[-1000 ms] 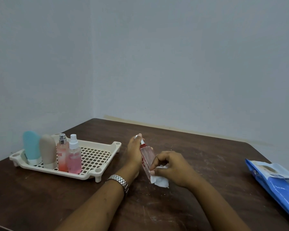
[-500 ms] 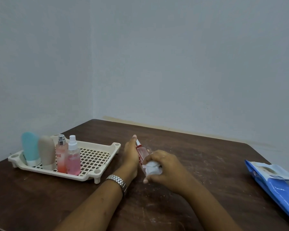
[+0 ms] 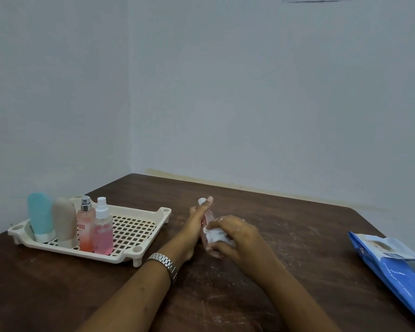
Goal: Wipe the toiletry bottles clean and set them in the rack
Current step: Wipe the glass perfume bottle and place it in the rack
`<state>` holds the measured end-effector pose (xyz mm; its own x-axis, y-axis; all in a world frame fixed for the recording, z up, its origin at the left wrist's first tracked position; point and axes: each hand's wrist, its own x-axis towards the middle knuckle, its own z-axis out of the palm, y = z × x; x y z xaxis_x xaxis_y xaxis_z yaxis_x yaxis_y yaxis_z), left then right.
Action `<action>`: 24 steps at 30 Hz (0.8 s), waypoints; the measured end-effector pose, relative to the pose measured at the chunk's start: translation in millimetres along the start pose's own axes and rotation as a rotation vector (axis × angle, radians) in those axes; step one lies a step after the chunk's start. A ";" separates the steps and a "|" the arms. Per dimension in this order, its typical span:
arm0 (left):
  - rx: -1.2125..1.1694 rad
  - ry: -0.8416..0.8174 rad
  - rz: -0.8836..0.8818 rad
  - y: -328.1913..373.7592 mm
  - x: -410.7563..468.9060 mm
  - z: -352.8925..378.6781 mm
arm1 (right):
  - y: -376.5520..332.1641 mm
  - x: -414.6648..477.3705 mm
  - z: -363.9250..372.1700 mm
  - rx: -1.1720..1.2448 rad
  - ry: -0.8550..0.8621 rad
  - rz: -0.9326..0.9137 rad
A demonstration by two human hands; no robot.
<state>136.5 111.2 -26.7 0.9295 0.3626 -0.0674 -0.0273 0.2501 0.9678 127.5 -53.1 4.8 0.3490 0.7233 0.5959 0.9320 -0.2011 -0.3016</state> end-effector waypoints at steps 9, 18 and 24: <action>0.025 0.126 0.009 -2.9 6.1 3.1 | 4.6 -0.5 4.3 -0.020 0.073 0.014; -0.009 0.111 -0.002 -2.6 7.1 0.5 | 23.8 -4.6 6.8 -0.044 -0.022 0.108; -0.104 0.107 0.002 -1.2 5.4 -2.2 | 25.2 -6.3 3.8 -0.067 -0.097 0.151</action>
<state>140.7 114.8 -28.8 0.8850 0.4555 -0.0961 -0.0724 0.3387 0.9381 148.4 -60.2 -9.4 0.4772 0.7411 0.4723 0.8754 -0.3535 -0.3297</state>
